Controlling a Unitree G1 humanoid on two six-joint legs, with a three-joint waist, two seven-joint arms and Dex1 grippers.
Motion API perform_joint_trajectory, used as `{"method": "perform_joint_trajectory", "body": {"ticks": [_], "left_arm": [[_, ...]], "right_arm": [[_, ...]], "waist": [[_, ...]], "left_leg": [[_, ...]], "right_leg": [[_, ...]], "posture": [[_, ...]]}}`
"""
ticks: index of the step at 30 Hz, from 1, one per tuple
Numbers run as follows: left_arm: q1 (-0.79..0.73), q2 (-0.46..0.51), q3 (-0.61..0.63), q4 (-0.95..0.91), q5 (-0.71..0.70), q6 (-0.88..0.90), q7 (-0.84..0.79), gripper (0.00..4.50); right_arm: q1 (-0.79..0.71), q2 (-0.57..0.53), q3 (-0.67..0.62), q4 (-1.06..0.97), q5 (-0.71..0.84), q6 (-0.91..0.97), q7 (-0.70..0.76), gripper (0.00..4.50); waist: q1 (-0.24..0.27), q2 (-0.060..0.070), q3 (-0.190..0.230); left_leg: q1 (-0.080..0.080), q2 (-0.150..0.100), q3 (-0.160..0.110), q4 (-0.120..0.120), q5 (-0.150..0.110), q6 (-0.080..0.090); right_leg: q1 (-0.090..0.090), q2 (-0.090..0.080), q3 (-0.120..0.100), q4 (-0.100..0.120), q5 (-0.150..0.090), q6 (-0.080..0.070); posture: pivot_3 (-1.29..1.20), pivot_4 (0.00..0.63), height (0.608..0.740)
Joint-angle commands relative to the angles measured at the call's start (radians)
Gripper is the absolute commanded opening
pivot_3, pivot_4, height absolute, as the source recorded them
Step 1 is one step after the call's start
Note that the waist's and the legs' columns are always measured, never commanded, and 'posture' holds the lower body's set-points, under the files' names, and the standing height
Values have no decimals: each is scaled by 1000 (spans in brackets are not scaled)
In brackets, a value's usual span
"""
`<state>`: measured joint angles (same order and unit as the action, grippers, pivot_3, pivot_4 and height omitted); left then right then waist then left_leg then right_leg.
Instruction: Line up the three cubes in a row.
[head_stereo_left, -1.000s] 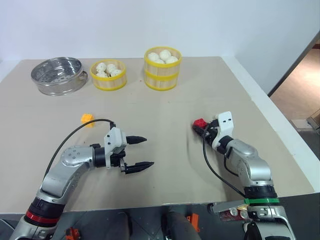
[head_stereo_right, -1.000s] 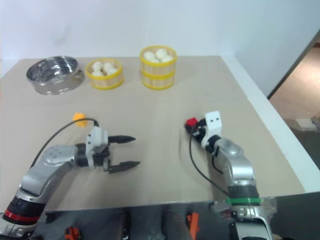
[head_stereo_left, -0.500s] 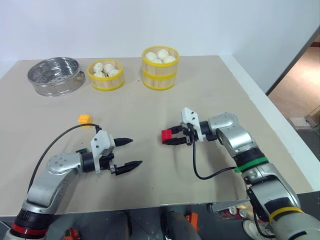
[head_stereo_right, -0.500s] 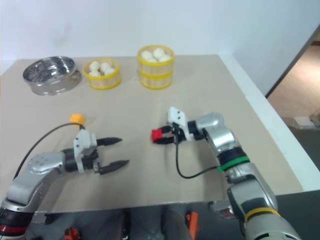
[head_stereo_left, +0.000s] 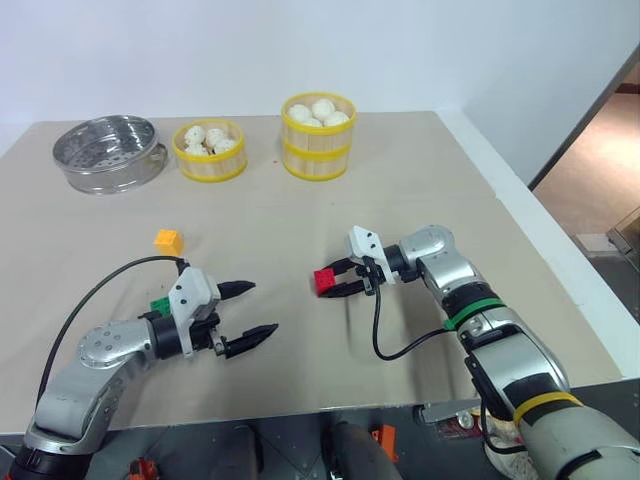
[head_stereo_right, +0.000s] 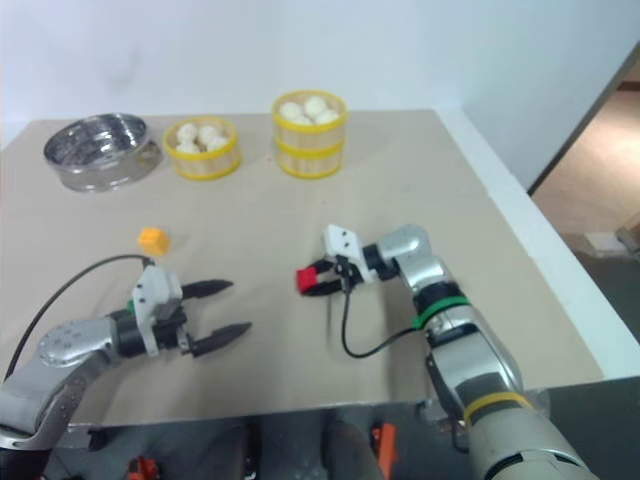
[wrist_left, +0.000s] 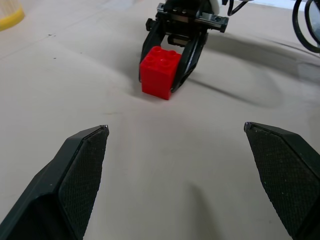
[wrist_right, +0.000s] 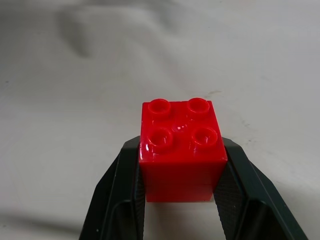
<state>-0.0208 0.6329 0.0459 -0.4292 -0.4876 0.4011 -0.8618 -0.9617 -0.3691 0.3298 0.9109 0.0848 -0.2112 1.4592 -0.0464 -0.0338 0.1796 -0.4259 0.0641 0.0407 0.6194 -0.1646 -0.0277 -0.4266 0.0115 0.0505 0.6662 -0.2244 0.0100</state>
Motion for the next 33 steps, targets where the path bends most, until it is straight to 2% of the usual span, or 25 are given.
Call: {"method": "perform_joint_trajectory", "body": {"ticks": [1,7,8,11,15,17,19,22,26,33], "left_arm": [[-7,5,20,-20,-4,-8,7,4500],[-15,-9,11,-12,13,-29,31,4500],[-13,-13,27,-11,14,-39,42,4500],[-7,-22,81,-5,8,-54,76,4500],[42,-37,230,-15,-6,-86,154,4500],[75,-51,273,-43,-32,-74,181,4500],[160,-68,295,-77,16,-106,212,4500],[243,-171,333,-158,41,-120,353,4500],[332,-271,328,-255,110,-148,467,4500],[385,-396,340,-291,160,-161,617,4500]], "right_arm": [[-31,11,-34,16,0,4,17,2282],[-46,8,-61,-14,8,50,39,4309],[-48,6,-74,-44,26,89,45,4453],[-43,-3,-109,-136,62,167,40,4453],[18,-42,-175,-402,145,328,-11,4453],[59,-59,-191,-520,173,391,-38,4453],[136,-80,-204,-680,206,457,-81,4453],[241,-101,-207,-847,229,514,-138,4453],[306,-110,-206,-939,247,557,-187,4453],[313,-118,-186,-928,219,490,-216,4453]], "waist": [[0,0,0],[0,0,0],[0,0,0],[1,0,0],[1,0,0],[3,0,0],[3,0,0],[3,0,0],[3,0,0],[1,-1,0]], "left_leg": [[0,0,0,0,0,0],[0,0,0,0,0,0],[0,0,0,0,0,0],[0,0,0,0,0,0],[0,1,0,-1,0,0],[0,1,0,-1,0,-1],[0,1,0,-2,-2,-2],[0,1,1,-1,-4,-5],[-2,0,1,0,-4,-5],[2,0,0,2,-4,-5]], "right_leg": [[0,0,0,0,0,0],[0,0,0,0,0,0],[0,0,0,0,0,0],[0,0,0,0,1,1],[-1,0,0,1,1,2],[-1,0,-1,1,0,2],[-1,0,-1,1,-1,3],[-1,-1,0,1,-3,4],[-2,-2,0,0,-4,5],[1,0,2,0,-3,-1]], "posture": [[0,150,740],[0,150,740],[0,150,740],[0,150,740],[0,150,740],[0,150,740],[0,150,740],[0,150,740],[0,150,740],[0,150,740]]}}
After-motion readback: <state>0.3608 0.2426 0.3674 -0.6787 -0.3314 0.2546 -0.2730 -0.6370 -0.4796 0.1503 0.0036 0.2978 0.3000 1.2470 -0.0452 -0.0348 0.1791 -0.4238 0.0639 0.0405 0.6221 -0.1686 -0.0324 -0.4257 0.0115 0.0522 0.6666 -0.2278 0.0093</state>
